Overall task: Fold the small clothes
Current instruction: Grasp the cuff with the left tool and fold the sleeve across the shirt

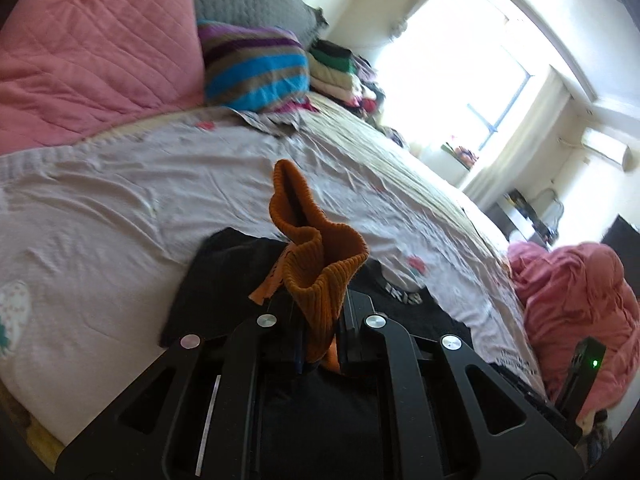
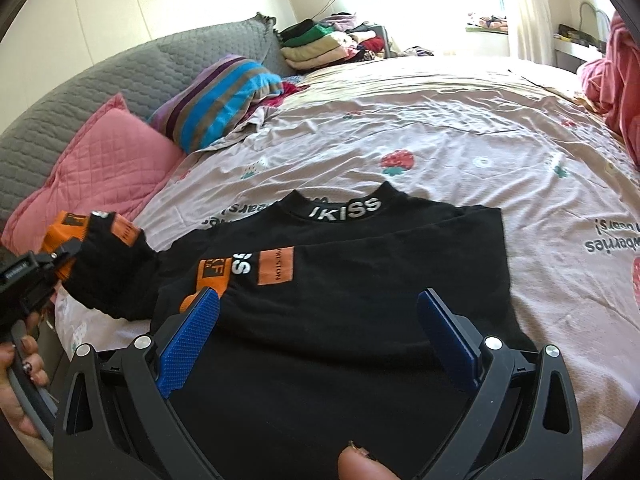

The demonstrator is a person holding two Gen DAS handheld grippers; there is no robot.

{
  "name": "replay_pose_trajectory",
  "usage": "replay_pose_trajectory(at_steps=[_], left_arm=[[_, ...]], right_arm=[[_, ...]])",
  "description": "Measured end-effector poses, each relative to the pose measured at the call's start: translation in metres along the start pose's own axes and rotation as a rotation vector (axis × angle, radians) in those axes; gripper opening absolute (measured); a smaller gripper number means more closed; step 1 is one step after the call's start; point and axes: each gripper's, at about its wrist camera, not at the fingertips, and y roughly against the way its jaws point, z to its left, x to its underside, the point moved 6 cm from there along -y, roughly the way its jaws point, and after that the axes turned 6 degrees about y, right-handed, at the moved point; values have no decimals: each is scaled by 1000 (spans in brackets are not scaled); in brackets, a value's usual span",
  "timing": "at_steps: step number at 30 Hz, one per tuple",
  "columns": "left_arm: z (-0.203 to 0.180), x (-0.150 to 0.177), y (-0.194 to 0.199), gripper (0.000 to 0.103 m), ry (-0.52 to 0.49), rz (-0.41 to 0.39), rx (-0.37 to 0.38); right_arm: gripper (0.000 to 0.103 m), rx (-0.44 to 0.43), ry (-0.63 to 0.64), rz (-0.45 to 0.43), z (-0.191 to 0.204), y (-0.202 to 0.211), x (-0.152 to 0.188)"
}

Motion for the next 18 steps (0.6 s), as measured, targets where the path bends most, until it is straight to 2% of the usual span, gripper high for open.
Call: replay_pose_trajectory(at_steps=[11, 18], left_arm=[[-42, 49, -37, 5, -80, 150, 38], [-55, 74, -57, 5, -115, 232, 47]], right_arm=[[98, 29, -63, -16, -35, 18, 8], [98, 52, -100, -2, -53, 20, 14]])
